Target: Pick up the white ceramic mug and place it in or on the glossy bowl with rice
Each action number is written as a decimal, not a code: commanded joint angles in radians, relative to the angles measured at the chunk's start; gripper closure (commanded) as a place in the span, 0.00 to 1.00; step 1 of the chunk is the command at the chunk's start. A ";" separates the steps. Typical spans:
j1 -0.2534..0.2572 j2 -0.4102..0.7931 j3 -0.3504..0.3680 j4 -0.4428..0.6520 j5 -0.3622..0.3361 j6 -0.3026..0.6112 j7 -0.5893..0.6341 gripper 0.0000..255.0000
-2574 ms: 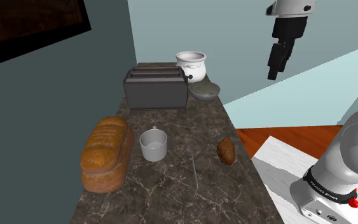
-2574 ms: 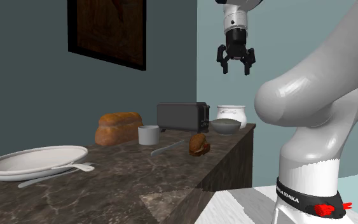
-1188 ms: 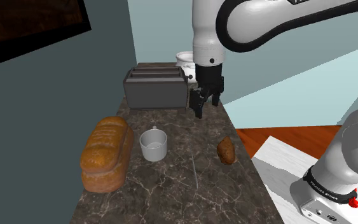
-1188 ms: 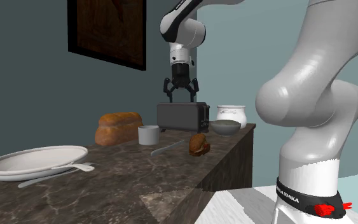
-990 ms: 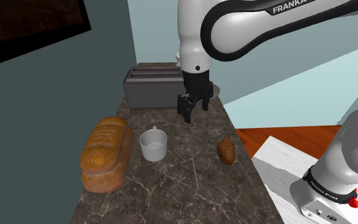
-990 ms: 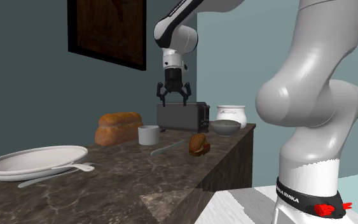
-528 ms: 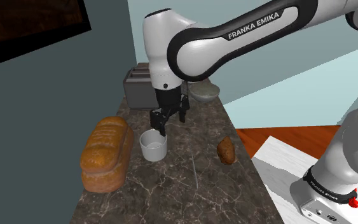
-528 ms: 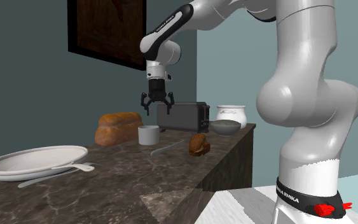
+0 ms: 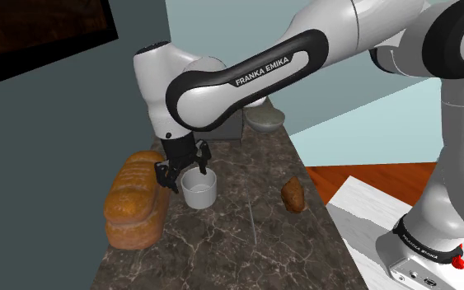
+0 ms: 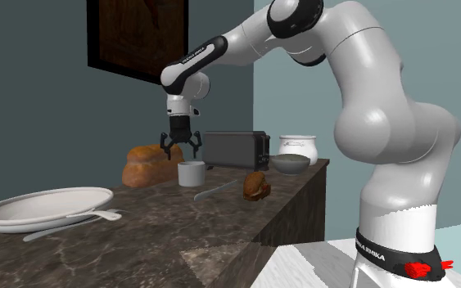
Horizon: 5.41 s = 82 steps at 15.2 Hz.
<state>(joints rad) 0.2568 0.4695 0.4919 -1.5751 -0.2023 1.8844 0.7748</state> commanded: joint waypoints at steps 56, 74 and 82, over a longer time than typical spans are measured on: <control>0.057 0.012 -0.002 0.302 0.008 -0.286 -0.001 1.00; -0.227 -0.191 -0.081 0.076 0.082 -0.236 -0.335 1.00; -0.340 -0.203 -0.144 0.072 0.084 -0.234 -0.510 1.00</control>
<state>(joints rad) -0.0653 0.2689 0.3589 -1.5050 -0.1183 1.6559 0.2916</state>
